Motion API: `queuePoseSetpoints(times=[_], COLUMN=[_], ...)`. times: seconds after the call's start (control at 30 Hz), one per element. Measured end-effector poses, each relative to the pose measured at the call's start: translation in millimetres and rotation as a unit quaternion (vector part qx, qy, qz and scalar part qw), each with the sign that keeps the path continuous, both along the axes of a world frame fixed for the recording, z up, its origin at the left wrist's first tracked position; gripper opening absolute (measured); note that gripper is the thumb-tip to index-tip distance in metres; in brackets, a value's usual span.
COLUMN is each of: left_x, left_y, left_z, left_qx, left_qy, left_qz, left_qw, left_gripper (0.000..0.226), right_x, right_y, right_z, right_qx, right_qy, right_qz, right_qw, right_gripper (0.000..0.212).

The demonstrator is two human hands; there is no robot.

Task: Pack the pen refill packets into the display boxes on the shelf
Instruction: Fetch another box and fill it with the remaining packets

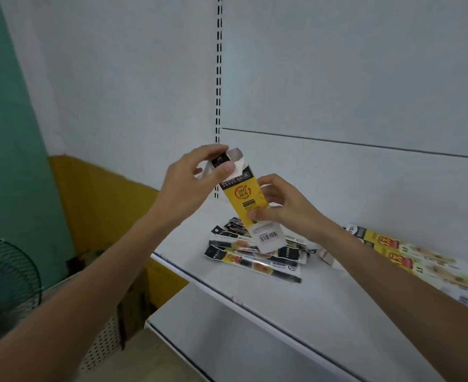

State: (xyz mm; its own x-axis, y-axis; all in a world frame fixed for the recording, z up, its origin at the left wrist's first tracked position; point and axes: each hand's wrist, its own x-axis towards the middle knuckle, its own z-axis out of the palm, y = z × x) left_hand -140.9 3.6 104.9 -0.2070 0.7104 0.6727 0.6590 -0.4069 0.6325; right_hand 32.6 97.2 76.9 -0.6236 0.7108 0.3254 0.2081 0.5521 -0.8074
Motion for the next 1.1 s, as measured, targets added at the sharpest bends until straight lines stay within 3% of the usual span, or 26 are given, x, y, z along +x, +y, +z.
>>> queuePoseSetpoints(times=[0.13, 0.23, 0.33, 0.4, 0.5, 0.6, 0.67, 0.77, 0.93, 1.0, 1.1], left_x=[-12.7, -21.4, -32.9, -43.7, -57.0, -70.1, -78.7, -86.7, -98.9, -102.1, -107.5], left_y=[28.9, 45.7, 56.2, 60.3, 65.6, 73.3, 79.8, 87.2, 95.2, 98.8, 103.8], left_z=[6.6, 6.8, 3.5, 0.9, -6.3, -12.6, -11.9, -9.4, -16.3, -21.0, -27.2], left_qx=[0.023, 0.022, 0.007, 0.005, 0.007, 0.013, 0.018, 0.029, 0.028, 0.023, 0.019], left_qy=[-0.043, -0.124, -0.151, -0.124, -0.093, -0.142, -0.155, -0.149, -0.155, -0.155, -0.132], left_qz=[0.011, -0.039, -0.083, -0.072, -0.056, -0.069, -0.075, -0.092, -0.126, -0.141, -0.16], left_qw=[0.999, 0.991, 0.985, 0.99, 0.994, 0.987, 0.985, 0.984, 0.979, 0.978, 0.978], left_gripper=[0.028, 0.023, 0.025, 0.029, 0.039, 0.037, 0.035, 0.035, 0.034, 0.033, 0.029], right_x=[-22.7, -43.3, -64.0, -73.4, -67.1, -49.2, -44.2, -42.1, -39.1, -37.4, -37.3], right_y=[11.0, 13.2, 17.1, 22.0, 25.6, 25.5, 25.2, 26.7, 21.8, 20.6, 19.4], right_z=[3.9, 1.9, -6.6, -11.1, -7.8, -12.2, -21.2, -29.4, -28.6, -23.7, -13.3], right_qx=[-0.043, -0.077, -0.092, -0.037, 0.066, 0.079, 0.081, 0.092, 0.092, 0.089, 0.025], right_qy=[0.028, 0.042, 0.031, -0.03, -0.212, -0.399, -0.449, -0.415, -0.399, -0.397, -0.325], right_qz=[0.025, 0.046, 0.05, 0.042, 0.026, 0.018, 0.0, -0.047, -0.118, -0.144, -0.219], right_qw=[0.998, 0.995, 0.994, 0.998, 0.975, 0.913, 0.89, 0.904, 0.904, 0.902, 0.92], right_gripper=[0.043, 0.045, 0.043, 0.052, 0.063, 0.045, 0.03, 0.02, 0.04, 0.036, 0.03])
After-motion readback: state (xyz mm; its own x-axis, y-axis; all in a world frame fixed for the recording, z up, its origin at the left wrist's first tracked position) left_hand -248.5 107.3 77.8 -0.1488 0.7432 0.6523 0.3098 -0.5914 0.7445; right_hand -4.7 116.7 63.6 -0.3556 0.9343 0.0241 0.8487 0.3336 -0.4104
